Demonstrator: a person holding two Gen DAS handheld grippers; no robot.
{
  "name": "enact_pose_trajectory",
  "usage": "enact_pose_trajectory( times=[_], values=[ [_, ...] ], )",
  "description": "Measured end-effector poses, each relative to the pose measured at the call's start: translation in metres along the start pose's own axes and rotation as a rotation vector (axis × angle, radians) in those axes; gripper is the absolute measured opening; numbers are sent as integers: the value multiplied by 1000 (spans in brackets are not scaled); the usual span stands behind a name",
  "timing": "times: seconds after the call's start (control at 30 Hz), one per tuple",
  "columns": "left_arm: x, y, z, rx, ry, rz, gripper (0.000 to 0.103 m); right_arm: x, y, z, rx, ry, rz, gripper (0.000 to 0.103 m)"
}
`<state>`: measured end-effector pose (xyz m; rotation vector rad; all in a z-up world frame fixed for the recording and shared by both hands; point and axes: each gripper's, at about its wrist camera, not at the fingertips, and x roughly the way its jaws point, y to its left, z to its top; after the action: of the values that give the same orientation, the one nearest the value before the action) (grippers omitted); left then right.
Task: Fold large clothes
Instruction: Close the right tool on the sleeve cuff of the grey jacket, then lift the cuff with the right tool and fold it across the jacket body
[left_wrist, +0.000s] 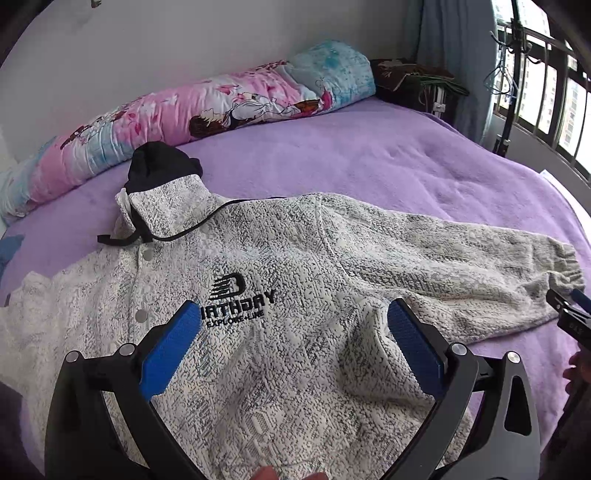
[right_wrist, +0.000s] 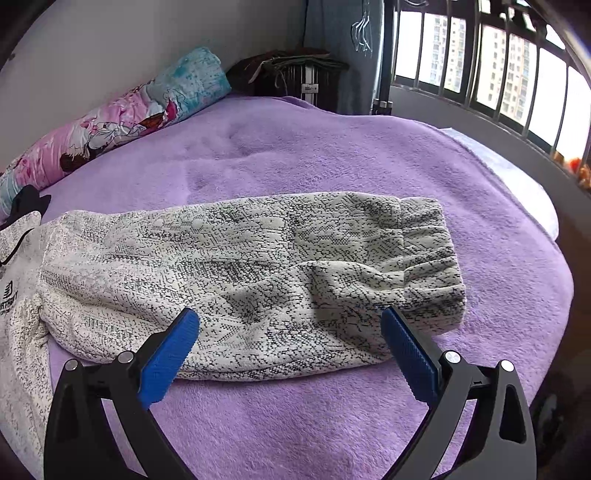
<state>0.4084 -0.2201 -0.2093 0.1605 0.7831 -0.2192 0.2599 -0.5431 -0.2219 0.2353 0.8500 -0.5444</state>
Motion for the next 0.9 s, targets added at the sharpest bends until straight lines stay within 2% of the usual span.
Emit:
enact_pose_trajectory(
  times=[0.23, 0.4, 0.5, 0.53, 0.57, 0.6, 0.63, 0.67, 0.73, 0.9],
  values=[
    [30, -20, -3, 37, 19, -34, 97, 22, -22, -5, 63, 42, -30, 96],
    [66, -32, -12, 32, 55, -78, 97, 38, -21, -2, 59, 34, -66, 97],
    [83, -37, -19, 36, 73, -70, 98, 48, -15, -2, 28, 46, -107, 97],
    [87, -37, -21, 30, 75, -74, 98, 50, -13, -3, 12, 47, -114, 94],
    [90, -37, -23, 19, 76, -81, 98, 51, -11, -4, -3, 49, -117, 81],
    [92, -36, -25, 9, 76, -87, 99, 53, -9, -4, -17, 57, -87, 64],
    [93, -36, -26, 5, 75, -89, 99, 55, -2, -5, -44, 71, -40, 32],
    [94, -36, -26, 4, 76, -90, 99, 55, 8, -8, -97, 71, -62, 22],
    [96, -36, -27, -4, 80, -100, 99, 57, 19, -8, -143, 86, -47, 7],
    [94, -32, -27, -25, 90, -113, 99, 48, 5, -4, -48, 79, 44, 3]
  ],
)
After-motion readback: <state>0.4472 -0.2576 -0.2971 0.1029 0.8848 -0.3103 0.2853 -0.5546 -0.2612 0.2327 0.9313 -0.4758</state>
